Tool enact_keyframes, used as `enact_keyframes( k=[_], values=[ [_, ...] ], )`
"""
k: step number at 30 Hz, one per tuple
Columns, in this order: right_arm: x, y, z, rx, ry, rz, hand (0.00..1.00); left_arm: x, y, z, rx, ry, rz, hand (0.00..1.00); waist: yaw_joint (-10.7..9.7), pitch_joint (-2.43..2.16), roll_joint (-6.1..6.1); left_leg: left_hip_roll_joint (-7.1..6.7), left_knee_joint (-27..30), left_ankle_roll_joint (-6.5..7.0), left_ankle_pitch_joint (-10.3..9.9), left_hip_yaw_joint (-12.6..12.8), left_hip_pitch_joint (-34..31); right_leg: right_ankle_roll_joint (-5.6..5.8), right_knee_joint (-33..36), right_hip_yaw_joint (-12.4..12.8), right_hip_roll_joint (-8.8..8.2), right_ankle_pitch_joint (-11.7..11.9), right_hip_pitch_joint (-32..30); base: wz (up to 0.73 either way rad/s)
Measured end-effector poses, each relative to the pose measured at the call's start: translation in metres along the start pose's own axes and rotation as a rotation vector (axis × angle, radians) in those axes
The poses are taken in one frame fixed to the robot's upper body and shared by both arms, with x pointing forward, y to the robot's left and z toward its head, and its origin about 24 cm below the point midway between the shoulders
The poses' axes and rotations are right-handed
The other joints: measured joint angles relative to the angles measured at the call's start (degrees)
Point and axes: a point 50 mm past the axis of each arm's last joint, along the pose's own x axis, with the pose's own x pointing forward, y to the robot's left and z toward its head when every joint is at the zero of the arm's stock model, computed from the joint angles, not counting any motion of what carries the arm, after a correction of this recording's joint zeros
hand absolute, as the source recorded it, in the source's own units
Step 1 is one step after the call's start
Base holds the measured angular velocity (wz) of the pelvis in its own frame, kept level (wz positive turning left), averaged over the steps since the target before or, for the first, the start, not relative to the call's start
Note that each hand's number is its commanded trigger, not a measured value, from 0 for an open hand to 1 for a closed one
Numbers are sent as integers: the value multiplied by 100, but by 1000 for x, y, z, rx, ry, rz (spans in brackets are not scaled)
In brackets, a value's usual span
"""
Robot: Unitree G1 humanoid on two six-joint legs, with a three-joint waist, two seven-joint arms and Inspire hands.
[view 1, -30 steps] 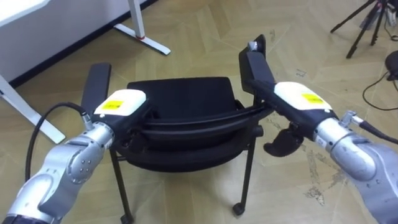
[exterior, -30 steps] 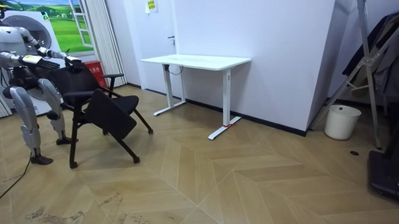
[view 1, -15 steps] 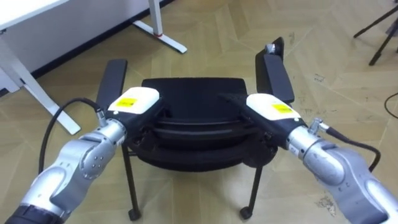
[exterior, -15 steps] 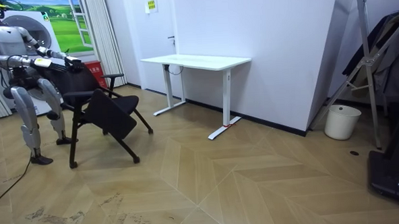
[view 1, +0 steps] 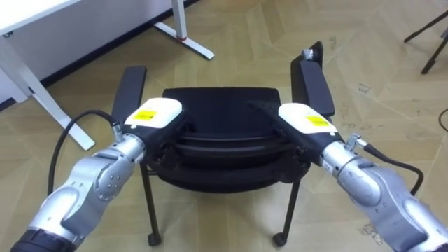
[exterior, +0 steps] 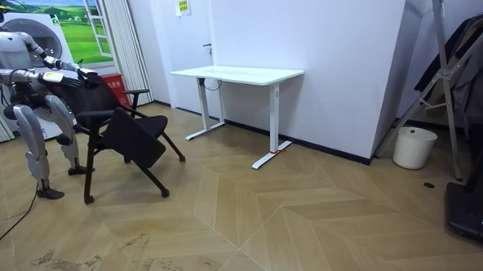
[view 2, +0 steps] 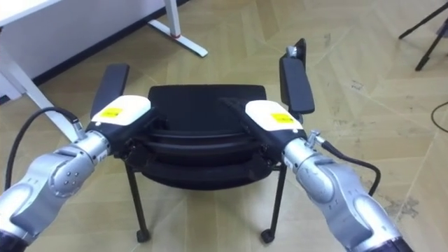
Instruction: Push chair
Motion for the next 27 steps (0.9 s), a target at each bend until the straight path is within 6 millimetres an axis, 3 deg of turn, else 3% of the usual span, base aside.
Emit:
enact_keyframes(
  k=[10, 12, 27],
  values=[
    [-1, 8, -12, 7, 36, -43, 100, 5, -4, 8, -26, -9, -24, 100, -27, -18, 35, 0, 93, -2, -2, -98, -5, -20, -76, -130, 1, 14, 108, 5],
    [0, 6, -16, 13, 55, -67, 100, 6, -4, 14, -30, -34, -40, 100, 43, -21, 39, 0, 100, -2, -2, -138, -15, -22, -87, -174, 6, 15, 101, 10],
    [-6, 12, -18, -50, 58, -103, 100, 6, -3, 19, -29, -59, -63, 100, 41, -38, 91, -4, 103, -3, -2, -157, -54, -22, -85, -152, 9, 15, 126, 0]
  ],
)
